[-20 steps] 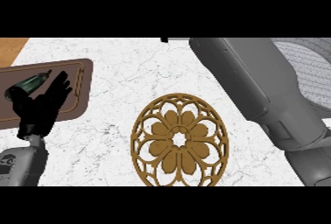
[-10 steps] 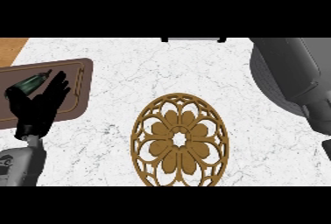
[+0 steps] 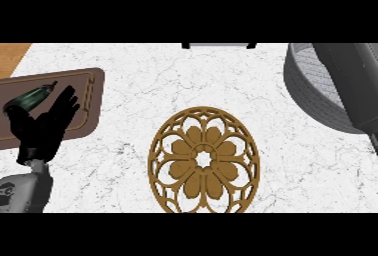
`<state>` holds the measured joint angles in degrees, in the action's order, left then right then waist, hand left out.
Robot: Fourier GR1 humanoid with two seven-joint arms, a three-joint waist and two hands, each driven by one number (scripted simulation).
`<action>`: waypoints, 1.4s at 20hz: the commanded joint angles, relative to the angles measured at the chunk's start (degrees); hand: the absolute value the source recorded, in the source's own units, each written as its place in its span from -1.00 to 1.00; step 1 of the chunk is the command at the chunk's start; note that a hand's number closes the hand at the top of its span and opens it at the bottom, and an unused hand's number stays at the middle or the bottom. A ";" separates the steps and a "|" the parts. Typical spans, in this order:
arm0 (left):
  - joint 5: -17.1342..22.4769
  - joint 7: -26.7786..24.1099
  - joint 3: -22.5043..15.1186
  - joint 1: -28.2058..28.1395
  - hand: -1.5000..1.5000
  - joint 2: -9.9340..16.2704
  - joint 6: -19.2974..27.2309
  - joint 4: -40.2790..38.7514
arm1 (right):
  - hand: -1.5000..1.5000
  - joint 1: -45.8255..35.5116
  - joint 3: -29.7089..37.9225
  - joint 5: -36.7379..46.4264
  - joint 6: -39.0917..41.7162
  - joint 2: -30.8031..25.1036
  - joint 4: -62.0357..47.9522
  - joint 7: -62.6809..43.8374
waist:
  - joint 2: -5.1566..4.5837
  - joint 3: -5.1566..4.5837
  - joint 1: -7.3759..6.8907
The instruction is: Pick the cupcake from the placemat and place it in the basket
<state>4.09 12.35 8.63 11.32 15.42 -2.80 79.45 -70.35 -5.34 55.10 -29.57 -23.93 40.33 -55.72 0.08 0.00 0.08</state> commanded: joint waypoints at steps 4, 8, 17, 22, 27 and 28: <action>0.34 0.28 1.28 1.77 0.00 0.93 -0.96 -2.21 | 1.00 9.37 4.63 -3.62 -4.94 -2.48 3.14 7.78 | -0.19 0.01 0.12; 0.47 2.10 1.34 2.98 0.00 1.34 -1.17 -0.93 | 1.00 11.93 7.70 -5.49 -9.71 -1.95 -1.02 13.80 | -0.35 0.02 -0.46; -3.01 -1.98 -0.69 -0.19 0.00 -1.92 1.34 -0.88 | -1.00 12.29 13.77 -6.41 -11.75 -6.46 -4.55 15.97 | -0.26 0.01 -0.51; -2.76 0.62 -1.58 0.93 0.00 -3.11 1.69 1.17 | -1.00 12.80 16.11 -10.49 -13.59 -6.34 -4.76 24.80 | -0.31 0.04 -0.76; -1.24 -1.74 0.61 0.88 0.00 -0.89 -0.89 -1.52 | -1.00 12.96 21.15 -11.92 -23.44 -6.69 -1.36 20.69 | -0.35 0.03 -0.47; -0.79 -0.66 0.80 -2.26 0.00 -0.13 -1.43 1.90 | -1.00 14.38 22.33 -13.07 -24.89 -6.62 2.14 19.85 | 0.21 0.05 -0.22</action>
<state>2.97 12.39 9.04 11.65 14.80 -3.54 79.74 -57.47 13.40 44.39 -47.61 -30.24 38.75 -34.84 -0.08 0.02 -0.40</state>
